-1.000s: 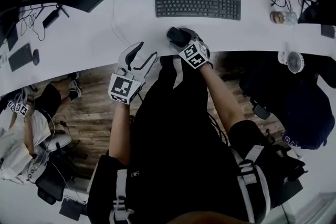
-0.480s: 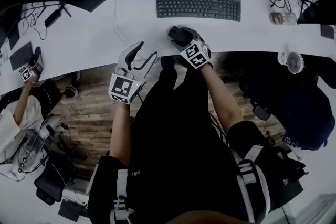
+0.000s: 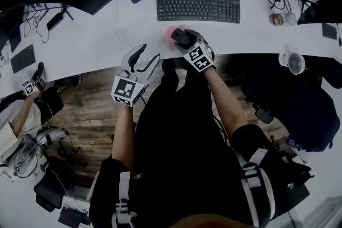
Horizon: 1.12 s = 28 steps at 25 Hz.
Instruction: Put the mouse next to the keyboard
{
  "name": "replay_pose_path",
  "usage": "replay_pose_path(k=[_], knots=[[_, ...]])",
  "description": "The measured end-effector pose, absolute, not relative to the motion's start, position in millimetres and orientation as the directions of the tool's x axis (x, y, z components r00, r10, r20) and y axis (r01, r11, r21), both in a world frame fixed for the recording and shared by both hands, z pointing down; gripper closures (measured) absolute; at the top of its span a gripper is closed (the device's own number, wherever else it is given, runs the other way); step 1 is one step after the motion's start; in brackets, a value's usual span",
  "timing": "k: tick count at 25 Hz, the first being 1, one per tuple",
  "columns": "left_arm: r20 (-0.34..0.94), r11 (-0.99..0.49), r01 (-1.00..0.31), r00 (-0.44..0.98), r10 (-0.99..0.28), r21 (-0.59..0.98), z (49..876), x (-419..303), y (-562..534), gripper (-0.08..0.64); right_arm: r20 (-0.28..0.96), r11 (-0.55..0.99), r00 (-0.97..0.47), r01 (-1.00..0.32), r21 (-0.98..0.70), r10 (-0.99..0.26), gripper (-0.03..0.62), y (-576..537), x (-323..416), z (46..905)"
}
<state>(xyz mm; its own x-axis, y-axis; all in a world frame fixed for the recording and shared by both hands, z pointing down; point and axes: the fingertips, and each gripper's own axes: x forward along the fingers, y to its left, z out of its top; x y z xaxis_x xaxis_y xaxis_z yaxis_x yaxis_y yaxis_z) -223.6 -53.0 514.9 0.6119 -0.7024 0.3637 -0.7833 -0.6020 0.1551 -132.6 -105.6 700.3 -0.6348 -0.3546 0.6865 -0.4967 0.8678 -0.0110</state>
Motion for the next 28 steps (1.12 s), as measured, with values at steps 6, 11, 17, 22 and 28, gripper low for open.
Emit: replay_pose_path(k=[6,11,17,22,28], knots=[[0.349,-0.618,-0.772,0.626,-0.697,0.150,506,-211,-58,0.339,0.677,0.855,-0.624,-0.519,0.013,-0.389,0.299,-110,-116,684],[0.341,-0.632,-0.761,0.638,-0.691,0.143,502,-194,-64,0.339,0.673,0.838,-0.610,-0.545,0.026,-0.418,0.299,-118,-91,674],[0.340,-0.646,-0.750,0.650,-0.680,0.142,498,-169,-76,0.339,0.675,0.812,-0.589,-0.583,0.027,-0.445,0.299,-126,-55,668],[0.336,-0.658,-0.738,0.663,-0.669,0.147,494,-140,-89,0.339,0.675,0.790,-0.574,-0.613,0.021,-0.463,0.299,-137,-19,665],[0.340,-0.684,-0.714,0.687,-0.642,0.149,493,-104,-107,0.339,0.671,0.759,-0.555,-0.651,0.018,-0.492,0.299,-154,22,660]])
